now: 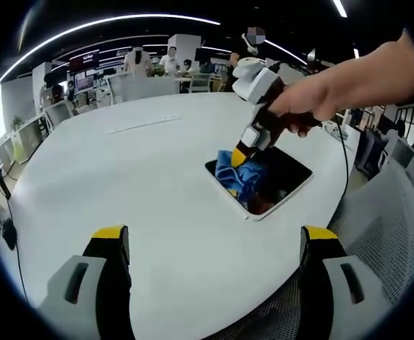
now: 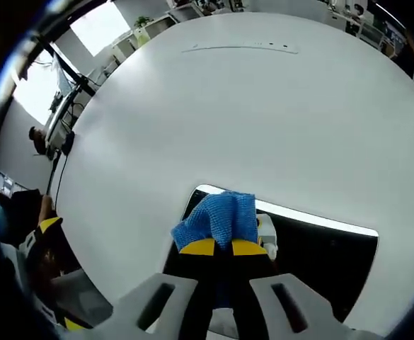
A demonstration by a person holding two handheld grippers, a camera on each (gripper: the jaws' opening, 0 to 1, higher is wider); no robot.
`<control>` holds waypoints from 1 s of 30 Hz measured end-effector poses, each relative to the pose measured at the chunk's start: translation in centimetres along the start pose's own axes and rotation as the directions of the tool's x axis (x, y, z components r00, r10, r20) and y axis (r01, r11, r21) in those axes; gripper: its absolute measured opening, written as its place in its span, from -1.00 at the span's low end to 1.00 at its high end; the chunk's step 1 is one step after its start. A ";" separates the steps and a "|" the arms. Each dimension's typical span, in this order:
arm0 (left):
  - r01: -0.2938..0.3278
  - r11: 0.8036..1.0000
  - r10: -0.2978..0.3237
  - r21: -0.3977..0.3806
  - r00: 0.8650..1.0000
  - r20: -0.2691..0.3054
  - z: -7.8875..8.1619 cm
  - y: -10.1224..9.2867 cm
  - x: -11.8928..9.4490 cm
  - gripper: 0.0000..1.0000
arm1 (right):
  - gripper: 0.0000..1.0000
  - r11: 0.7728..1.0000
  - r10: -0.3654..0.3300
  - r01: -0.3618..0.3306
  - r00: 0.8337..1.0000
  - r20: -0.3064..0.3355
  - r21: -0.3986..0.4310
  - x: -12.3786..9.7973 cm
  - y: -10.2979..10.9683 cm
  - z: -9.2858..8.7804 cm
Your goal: Wipe the mirror surface with the cleaning cloth until all visible marks leave the cleaned area.
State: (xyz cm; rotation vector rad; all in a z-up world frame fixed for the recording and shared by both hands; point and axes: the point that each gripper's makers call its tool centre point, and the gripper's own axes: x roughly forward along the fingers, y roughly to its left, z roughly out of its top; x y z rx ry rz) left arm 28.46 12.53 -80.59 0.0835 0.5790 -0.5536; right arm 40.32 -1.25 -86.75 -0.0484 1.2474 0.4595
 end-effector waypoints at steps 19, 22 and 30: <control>-0.006 1.000 0.006 0.000 1.000 -0.004 0.0 0.0 0.0 0.98 | -1.00 1.000 0.026 -0.026 1.000 0.015 0.011 0.0 -0.1 0.0; -0.007 1.000 0.007 -0.002 1.000 -0.010 -0.1 0.0 0.0 0.98 | -1.00 0.999 0.032 -0.033 0.999 0.019 0.017 0.0 -0.1 0.1; -0.007 1.000 0.007 0.002 1.000 -0.007 0.0 -0.1 0.0 0.98 | -1.00 0.999 0.038 -0.039 0.999 0.032 0.030 -0.1 -0.2 -0.1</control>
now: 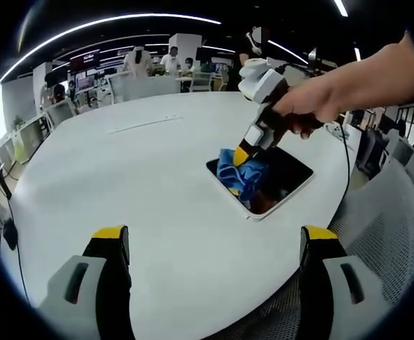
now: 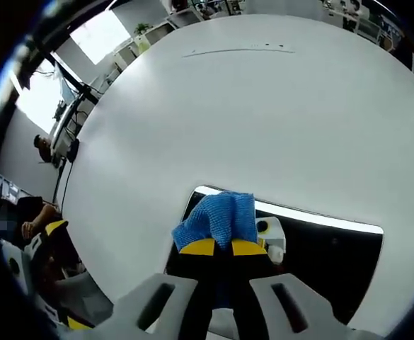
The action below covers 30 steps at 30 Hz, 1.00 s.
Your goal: Wipe the mirror surface with the cleaning cloth until all visible marks leave the cleaned area.
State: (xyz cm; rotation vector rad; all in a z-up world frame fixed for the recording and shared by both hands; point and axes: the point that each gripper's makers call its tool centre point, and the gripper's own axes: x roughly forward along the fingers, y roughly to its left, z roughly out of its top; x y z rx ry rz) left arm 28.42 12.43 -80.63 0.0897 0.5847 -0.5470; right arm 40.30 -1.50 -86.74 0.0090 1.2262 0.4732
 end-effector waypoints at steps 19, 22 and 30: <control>0.023 0.999 -0.023 -0.024 0.999 0.023 0.3 -0.3 0.0 0.98 | -1.00 1.000 -0.002 0.001 1.000 0.014 0.011 -0.5 -2.3 -0.8; 0.022 1.000 -0.021 -0.023 0.999 0.024 0.4 -0.3 0.0 0.98 | -1.00 1.000 -0.008 0.008 1.000 0.012 0.010 -0.8 -3.1 -1.0; 0.022 1.000 -0.022 -0.015 1.000 0.014 0.2 -0.5 0.1 0.98 | -1.00 0.999 -0.009 0.008 1.000 0.016 0.031 -1.4 -4.6 -1.5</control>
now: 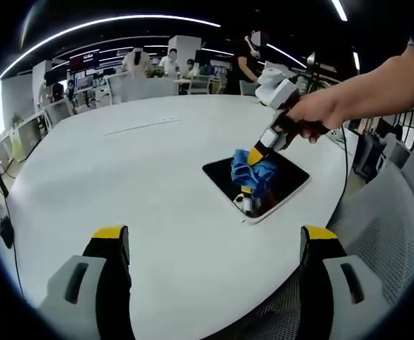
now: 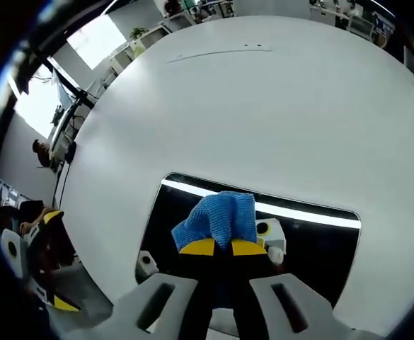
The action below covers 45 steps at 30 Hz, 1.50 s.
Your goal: Wipe the mirror surface with the cleaning cloth until all visible marks leave the cleaned area.
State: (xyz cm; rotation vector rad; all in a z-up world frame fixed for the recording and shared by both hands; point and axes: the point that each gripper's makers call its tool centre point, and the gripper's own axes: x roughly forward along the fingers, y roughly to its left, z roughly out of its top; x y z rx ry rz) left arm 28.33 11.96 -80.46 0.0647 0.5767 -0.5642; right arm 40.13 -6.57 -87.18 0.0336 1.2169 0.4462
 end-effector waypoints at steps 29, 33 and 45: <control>0.002 1.000 -0.002 0.007 1.000 -0.003 0.2 -0.2 -0.3 0.98 | -1.00 1.000 0.000 0.000 1.000 0.014 0.011 -1.9 -3.6 -1.4; 0.004 1.000 -0.004 0.007 1.000 -0.005 0.2 -0.2 -0.3 0.98 | -1.00 1.000 -0.003 0.003 1.000 0.014 0.022 -2.1 -4.3 -1.6; 0.003 1.000 -0.003 0.009 1.000 -0.002 0.2 -0.2 -0.3 0.98 | -1.00 0.999 -0.010 0.009 1.000 0.018 0.035 -2.7 -5.6 -2.1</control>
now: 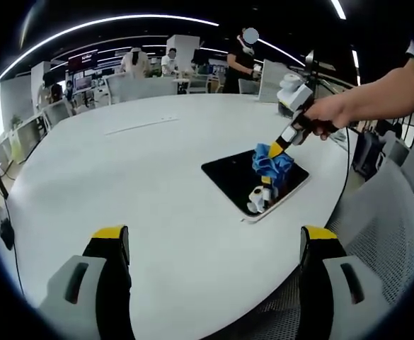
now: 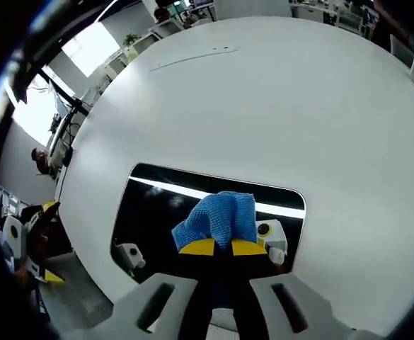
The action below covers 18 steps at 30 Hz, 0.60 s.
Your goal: Wipe the mirror surface with the cleaning cloth until all visible marks leave the cleaned area.
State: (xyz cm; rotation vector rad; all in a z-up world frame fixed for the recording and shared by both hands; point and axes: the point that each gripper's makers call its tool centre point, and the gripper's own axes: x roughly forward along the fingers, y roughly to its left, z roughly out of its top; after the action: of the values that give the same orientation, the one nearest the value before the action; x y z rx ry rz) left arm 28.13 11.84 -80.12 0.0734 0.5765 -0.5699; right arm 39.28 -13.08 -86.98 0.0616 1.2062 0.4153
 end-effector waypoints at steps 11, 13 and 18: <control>-0.001 1.000 0.001 0.000 1.000 0.007 0.1 0.0 -0.1 0.98 | -1.00 1.000 -0.015 0.015 1.000 -0.006 0.002 -0.4 -1.1 -0.3; -0.001 1.000 0.001 0.000 1.000 0.006 0.1 0.0 -0.1 0.98 | -1.00 1.000 -0.018 0.018 1.000 -0.006 0.002 -0.5 -1.2 -0.4; 0.003 1.000 -0.003 0.001 1.000 0.004 0.1 -0.1 0.0 0.98 | -1.00 0.999 -0.032 0.032 0.999 -0.006 -0.002 -0.9 -1.8 -0.7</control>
State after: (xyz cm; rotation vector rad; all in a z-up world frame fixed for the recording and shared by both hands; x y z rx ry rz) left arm 28.12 11.77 -80.04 0.0728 0.5723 -0.5728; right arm 38.87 -15.22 -86.94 0.0391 1.2110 0.3887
